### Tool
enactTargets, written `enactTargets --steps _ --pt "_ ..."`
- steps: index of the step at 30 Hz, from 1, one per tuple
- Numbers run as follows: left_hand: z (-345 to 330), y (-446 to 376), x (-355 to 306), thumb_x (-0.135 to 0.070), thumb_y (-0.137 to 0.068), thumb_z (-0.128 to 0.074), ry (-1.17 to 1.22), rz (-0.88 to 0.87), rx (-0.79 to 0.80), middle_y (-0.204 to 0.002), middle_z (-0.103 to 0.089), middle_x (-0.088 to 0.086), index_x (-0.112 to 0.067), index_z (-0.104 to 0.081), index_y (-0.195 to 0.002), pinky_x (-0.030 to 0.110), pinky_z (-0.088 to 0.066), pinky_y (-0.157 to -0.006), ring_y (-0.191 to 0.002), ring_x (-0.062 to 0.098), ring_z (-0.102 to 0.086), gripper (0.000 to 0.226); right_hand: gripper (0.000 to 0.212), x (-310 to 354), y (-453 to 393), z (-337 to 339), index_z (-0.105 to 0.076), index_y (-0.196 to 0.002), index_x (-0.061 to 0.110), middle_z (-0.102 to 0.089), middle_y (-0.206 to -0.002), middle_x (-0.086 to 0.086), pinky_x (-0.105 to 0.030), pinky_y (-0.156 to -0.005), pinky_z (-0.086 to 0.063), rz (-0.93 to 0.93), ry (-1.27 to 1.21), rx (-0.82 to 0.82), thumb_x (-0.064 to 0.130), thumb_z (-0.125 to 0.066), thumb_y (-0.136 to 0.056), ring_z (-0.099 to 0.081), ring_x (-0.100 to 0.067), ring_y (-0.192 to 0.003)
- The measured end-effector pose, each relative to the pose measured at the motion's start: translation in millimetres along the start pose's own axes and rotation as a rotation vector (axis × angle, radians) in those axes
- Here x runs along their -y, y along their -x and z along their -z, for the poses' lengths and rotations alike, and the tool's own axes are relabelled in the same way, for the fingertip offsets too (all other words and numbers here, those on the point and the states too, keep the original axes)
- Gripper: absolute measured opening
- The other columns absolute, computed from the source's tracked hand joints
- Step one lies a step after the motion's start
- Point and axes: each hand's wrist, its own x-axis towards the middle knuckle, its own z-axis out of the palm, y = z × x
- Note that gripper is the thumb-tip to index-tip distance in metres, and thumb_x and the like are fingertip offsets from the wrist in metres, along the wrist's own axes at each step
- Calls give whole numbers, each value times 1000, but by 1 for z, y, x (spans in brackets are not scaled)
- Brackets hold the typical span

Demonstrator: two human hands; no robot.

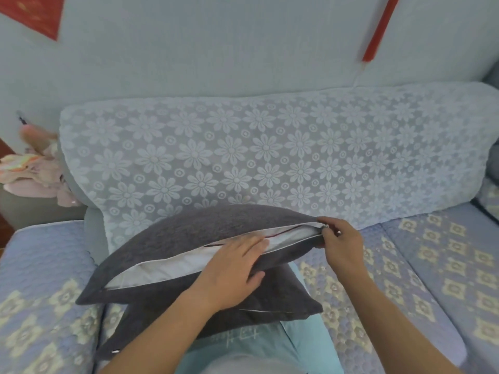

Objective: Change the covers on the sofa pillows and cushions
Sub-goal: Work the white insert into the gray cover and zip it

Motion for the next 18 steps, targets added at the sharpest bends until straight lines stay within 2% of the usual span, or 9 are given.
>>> enactTargets --steps 2,3,5,8,10,12,14,16,18 --pt "-5 -17 -1 -57 -98 -44 -87 58 137 -167 -17 -9 -37 -14 -158 39 -19 -124 -150 18 -22 70 26 14 4 0 -75 -102 9 -68 -102 -7 -23 -64 -60 27 -46 35 -3 -53 -95 -67 -15 -83" --pt "-4 -24 3 -59 -97 -43 -133 117 166 -168 -14 -8 -38 -11 -158 41 -17 -124 -151 21 -21 72 26 21 6 -1 -75 -99 11 -70 -97 -7 -27 -65 -61 50 -46 59 -3 -53 -94 -69 -17 -79" --pt "4 -34 14 -59 -95 -47 -189 243 234 -168 -16 -6 -36 -16 -158 43 -15 -123 -152 24 -19 74 26 32 11 -4 -75 -95 14 -71 -88 -6 -31 -62 -61 81 -21 132 -2 -55 -92 -69 -17 -72" --pt "21 -37 10 -60 -91 -52 -224 245 202 -156 -35 -3 -31 -41 -147 46 -21 -120 -145 25 -30 64 24 45 21 -13 -75 -98 12 -67 -78 -6 -15 -53 -51 83 5 241 -2 -57 -91 -63 -2 -61" --pt "27 -38 -13 -54 -88 -60 -76 145 -46 -135 -51 -5 -27 -58 -130 38 -33 -111 -130 20 -43 49 23 52 23 -18 -74 -101 11 -64 -72 -3 -11 -52 -47 76 -21 274 -3 -57 -91 -60 2 -57" --pt "25 -40 -41 -38 -89 -66 190 79 -256 -123 -58 -9 -28 -62 -126 28 -40 -101 -118 11 -50 38 23 58 24 -21 -74 -100 14 -65 -68 1 -11 -55 -46 83 -48 291 -1 -59 -90 -61 2 -57" --pt "21 -43 -57 -26 -92 -65 399 121 -281 -115 -61 -14 -33 -60 -125 21 -43 -89 -108 4 -54 33 25 63 27 -22 -74 -100 20 -64 -62 9 -11 -58 -46 121 -31 322 2 -62 -88 -61 2 -59" --pt "20 -42 -59 -18 -93 -63 590 250 -215 -106 -63 -19 -36 -61 -120 16 -43 -80 -101 2 -58 32 27 67 34 -24 -73 -101 25 -65 -62 11 -10 -60 -46 184 19 417 3 -64 -88 -63 1 -61" --pt "17 -37 -52 -9 -95 -58 695 359 -195 -94 -65 -18 -35 -66 -102 16 -44 -74 -91 6 -62 29 28 67 38 -22 -70 -106 28 -68 -70 10 -13 -65 -48 248 40 534 5 -64 -91 -65 -1 -65"
